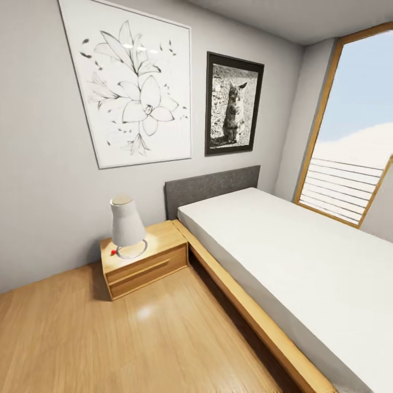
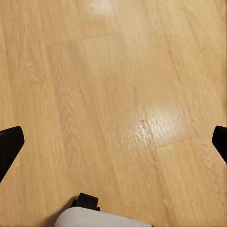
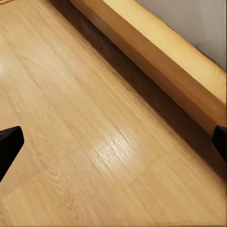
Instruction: In the bedroom, organize the workspace by keeping the computer under the desk, ensuring the monitor is on the desk, placing the keyboard on the desk next to the monitor, placing the mouse on the desk next to the keyboard, moving the folder from the swivel chair onto the desk next to the mouse, stacking the notebook on top of the folder with the pen on top of the notebook, and positioning the swivel chair next to the desk.
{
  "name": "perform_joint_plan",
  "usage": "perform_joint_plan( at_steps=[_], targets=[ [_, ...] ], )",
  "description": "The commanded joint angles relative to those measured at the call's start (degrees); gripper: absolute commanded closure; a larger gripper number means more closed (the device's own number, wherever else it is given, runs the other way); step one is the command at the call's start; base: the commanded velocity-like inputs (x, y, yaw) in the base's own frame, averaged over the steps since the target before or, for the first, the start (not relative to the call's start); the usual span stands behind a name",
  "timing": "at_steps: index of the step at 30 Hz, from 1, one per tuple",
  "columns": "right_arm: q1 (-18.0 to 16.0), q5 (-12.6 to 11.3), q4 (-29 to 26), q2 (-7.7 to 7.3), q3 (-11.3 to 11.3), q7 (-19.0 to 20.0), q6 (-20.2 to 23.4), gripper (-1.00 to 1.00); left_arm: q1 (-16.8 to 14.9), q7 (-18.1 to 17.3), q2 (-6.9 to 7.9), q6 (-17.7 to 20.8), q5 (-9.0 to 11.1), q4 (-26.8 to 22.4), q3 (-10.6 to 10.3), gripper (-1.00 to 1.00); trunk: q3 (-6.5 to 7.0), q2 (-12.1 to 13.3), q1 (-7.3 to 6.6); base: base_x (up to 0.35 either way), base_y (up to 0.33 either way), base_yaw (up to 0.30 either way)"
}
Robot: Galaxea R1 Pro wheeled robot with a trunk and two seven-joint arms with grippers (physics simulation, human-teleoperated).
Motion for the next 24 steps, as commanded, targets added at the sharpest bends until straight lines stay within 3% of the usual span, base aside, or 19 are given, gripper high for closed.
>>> perform_joint_plan(
  at_steps=[1,24],
  targets=[
    [-0.05,-0.06,0.05,0.02,-0.06,-0.04,-0.2,-1.0,-0.02,-0.02,-0.02,-0.15,0.16,0.0,0.09,-1.0,-0.07,-0.04,0.0,0.0,0.0,-0.261],
    [-0.05,-0.02,0.05,0.02,-0.06,-0.04,-0.22,-1.0,-0.02,-0.02,-0.02,-0.32,0.16,0.0,0.09,-1.0,-0.07,-0.04,0.0,0.0,0.0,-0.261]
  ],
)
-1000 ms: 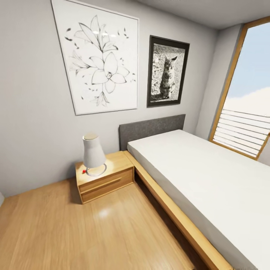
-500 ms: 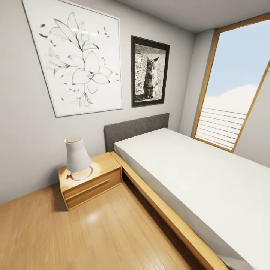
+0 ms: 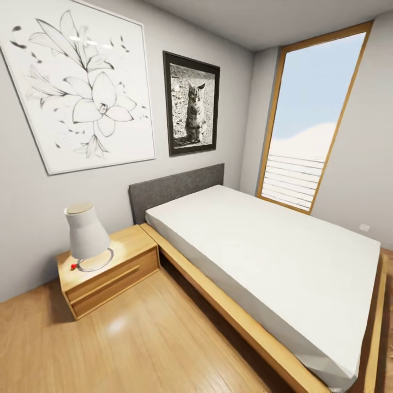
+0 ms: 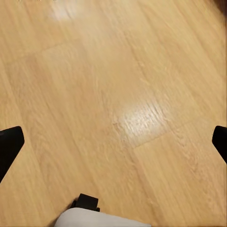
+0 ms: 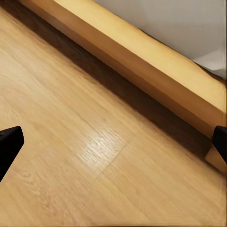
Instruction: In the bedroom, organize the workspace by keeping the computer under the desk, ensuring the monitor is on the desk, placing the keyboard on the desk next to the monitor, placing the mouse on the desk next to the keyboard, moving the folder from the swivel chair onto the desk next to the mouse, stacking the notebook on top of the folder with the pen on top of the notebook, and positioning the swivel chair next to the desk.
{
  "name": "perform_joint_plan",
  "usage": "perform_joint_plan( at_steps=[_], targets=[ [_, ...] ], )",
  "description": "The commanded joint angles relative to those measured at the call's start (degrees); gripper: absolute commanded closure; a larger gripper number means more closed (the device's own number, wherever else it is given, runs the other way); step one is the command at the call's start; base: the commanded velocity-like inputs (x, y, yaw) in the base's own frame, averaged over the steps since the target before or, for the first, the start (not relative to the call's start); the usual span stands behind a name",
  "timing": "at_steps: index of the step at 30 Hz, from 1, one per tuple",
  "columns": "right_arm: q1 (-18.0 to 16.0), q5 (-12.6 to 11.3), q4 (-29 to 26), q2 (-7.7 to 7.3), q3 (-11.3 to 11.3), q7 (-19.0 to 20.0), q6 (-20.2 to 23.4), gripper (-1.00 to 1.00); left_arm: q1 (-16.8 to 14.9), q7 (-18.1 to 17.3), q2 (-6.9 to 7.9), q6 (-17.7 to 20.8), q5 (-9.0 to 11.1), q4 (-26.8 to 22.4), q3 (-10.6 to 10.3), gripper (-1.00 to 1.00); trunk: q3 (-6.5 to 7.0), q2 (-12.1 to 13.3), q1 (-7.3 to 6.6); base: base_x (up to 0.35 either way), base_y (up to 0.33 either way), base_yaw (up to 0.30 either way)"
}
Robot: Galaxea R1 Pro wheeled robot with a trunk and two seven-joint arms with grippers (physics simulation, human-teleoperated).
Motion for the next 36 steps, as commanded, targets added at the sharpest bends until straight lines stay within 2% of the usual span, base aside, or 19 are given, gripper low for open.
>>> perform_joint_plan(
  at_steps=[1,17,26,36],
  targets=[
    [-0.05,-0.07,0.05,0.02,-0.06,-0.05,-0.18,-1.0,-0.02,-0.02,-0.02,-0.15,0.16,0.0,0.09,-1.0,-0.07,-0.04,0.0,0.0,0.0,-0.261],
    [-0.05,-0.07,0.05,0.02,-0.06,-0.05,-0.18,-1.0,-0.02,-0.02,-0.02,-0.35,0.16,0.0,0.09,-1.0,-0.07,-0.04,0.0,0.0,0.0,-0.261],
    [-0.05,-0.03,0.05,0.02,-0.06,-0.05,-0.18,-1.0,-0.01,-0.02,-0.02,-4.16,0.17,1.07,0.09,-1.0,-0.07,-0.04,0.0,0.0,0.0,-0.261],
    [-0.05,0.01,0.05,0.02,-0.06,-0.05,-0.18,-1.0,-0.02,-0.02,-0.02,-4.61,0.16,1.31,0.09,-1.0,-0.07,-0.04,0.0,0.008,0.0,-0.261]
  ],
)
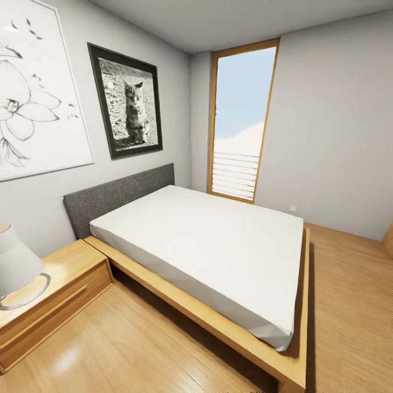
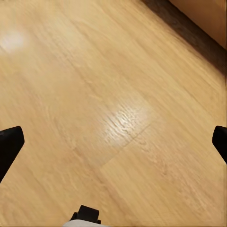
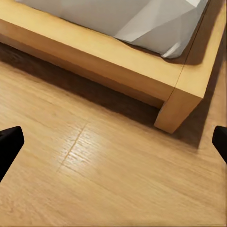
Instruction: In the bedroom, organize the workspace by keeping the computer under the desk, ensuring the monitor is on the desk, placing the keyboard on the desk next to the monitor, placing the mouse on the desk next to the keyboard, moving the folder from the swivel chair onto the desk next to the mouse, stacking the notebook on top of the folder with the pen on top of the notebook, and positioning the swivel chair next to the desk.
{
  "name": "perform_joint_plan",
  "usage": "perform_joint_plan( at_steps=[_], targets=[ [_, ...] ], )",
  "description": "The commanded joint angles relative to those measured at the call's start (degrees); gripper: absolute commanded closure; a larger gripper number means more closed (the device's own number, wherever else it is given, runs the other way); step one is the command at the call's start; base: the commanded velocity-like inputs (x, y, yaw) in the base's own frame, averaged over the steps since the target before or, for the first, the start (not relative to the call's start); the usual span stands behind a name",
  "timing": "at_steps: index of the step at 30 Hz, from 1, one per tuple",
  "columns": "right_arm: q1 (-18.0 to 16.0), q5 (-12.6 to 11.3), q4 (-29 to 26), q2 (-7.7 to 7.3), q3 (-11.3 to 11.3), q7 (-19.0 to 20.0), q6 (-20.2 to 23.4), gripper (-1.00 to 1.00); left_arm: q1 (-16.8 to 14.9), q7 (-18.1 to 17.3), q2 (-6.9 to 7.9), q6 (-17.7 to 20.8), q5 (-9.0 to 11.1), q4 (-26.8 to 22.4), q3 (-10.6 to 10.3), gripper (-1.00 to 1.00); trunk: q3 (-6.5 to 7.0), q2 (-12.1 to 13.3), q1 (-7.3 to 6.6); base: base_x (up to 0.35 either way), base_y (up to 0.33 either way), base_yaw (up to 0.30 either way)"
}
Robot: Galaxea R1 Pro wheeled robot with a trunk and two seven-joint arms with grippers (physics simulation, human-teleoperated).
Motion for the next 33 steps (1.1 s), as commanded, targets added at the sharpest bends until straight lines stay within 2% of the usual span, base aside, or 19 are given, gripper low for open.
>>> perform_joint_plan(
  at_steps=[1,13,33],
  targets=[
    [-0.05,-0.07,0.06,0.02,-0.06,-0.05,-0.18,-1.0,-0.02,-0.02,-0.02,-0.15,0.09,0.0,0.13,-1.0,-0.06,-0.04,0.01,0.106,0.0,-0.261],
    [-0.05,-0.23,0.06,0.04,-0.06,-0.05,-0.18,-1.0,-0.02,-0.02,-0.03,-0.09,0.08,0.01,0.13,-1.0,-0.49,-0.04,0.01,0.27,0.0,-0.238],
    [-0.05,-0.24,0.06,0.02,-0.06,-0.05,-0.18,-1.0,-0.02,-0.02,-0.02,-0.08,0.08,0.01,0.13,-1.0,-1.72,-0.04,0.01,0.016,0.0,-0.199]
  ],
)
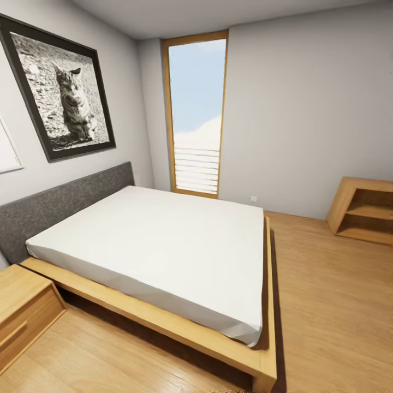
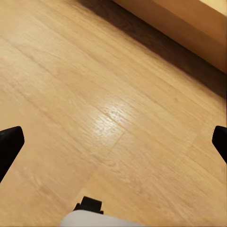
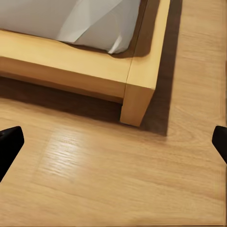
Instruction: In the bedroom, organize the workspace by keeping the computer under the desk, ensuring the monitor is on the desk, placing the keyboard on the desk next to the monitor, placing the mouse on the desk next to the keyboard, moving the folder from the swivel chair onto the desk next to the mouse, stacking the notebook on top of the folder with the pen on top of the notebook, and positioning the swivel chair next to the desk.
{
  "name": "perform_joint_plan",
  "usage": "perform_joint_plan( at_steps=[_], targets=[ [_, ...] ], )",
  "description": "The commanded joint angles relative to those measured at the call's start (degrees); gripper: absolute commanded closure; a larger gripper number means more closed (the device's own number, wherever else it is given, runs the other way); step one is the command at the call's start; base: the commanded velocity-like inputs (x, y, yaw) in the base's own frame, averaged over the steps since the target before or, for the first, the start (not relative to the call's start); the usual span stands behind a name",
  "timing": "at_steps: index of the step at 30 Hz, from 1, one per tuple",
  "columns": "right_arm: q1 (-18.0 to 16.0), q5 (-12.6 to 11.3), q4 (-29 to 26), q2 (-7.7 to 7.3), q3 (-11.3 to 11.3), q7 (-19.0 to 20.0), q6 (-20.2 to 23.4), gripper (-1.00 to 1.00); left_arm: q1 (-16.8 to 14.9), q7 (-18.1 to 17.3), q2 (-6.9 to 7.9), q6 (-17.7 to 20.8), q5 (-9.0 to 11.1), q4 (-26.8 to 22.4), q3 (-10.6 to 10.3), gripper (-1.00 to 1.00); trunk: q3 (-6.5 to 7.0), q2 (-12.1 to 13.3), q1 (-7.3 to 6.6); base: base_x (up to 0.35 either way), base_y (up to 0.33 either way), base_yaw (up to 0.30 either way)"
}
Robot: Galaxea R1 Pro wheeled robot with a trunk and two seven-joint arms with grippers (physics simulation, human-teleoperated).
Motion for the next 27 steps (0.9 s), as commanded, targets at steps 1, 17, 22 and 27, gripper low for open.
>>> perform_joint_plan(
  at_steps=[1,17,22,27],
  targets=[
    [-0.05,-0.08,0.05,0.02,-0.06,-0.04,-0.18,-1.0,-0.02,-0.02,-0.02,-0.15,0.08,0.0,0.13,-1.0,-0.12,-0.04,0.0,0.0,0.0,-0.206],
    [-0.05,-0.08,-0.04,-0.06,-0.06,-0.04,-0.18,-1.0,-0.02,-0.02,-0.02,-0.23,0.08,0.0,0.13,-1.0,-0.89,-0.04,0.0,-0.02,0.016,-0.22],
    [-0.05,-0.08,-0.04,-0.07,-0.06,-0.04,-0.18,-1.0,-0.02,-0.02,-0.02,-0.23,0.09,0.0,0.13,-1.0,-1.11,-0.04,0.0,-0.191,0.175,-0.229],
    [-0.05,-0.04,-0.04,-0.07,-0.06,-0.04,-0.18,-1.0,0.0,-0.02,-0.02,-0.23,0.1,0.0,0.13,-1.0,-1.33,-0.04,0.0,-0.236,0.219,-0.23]
  ],
)
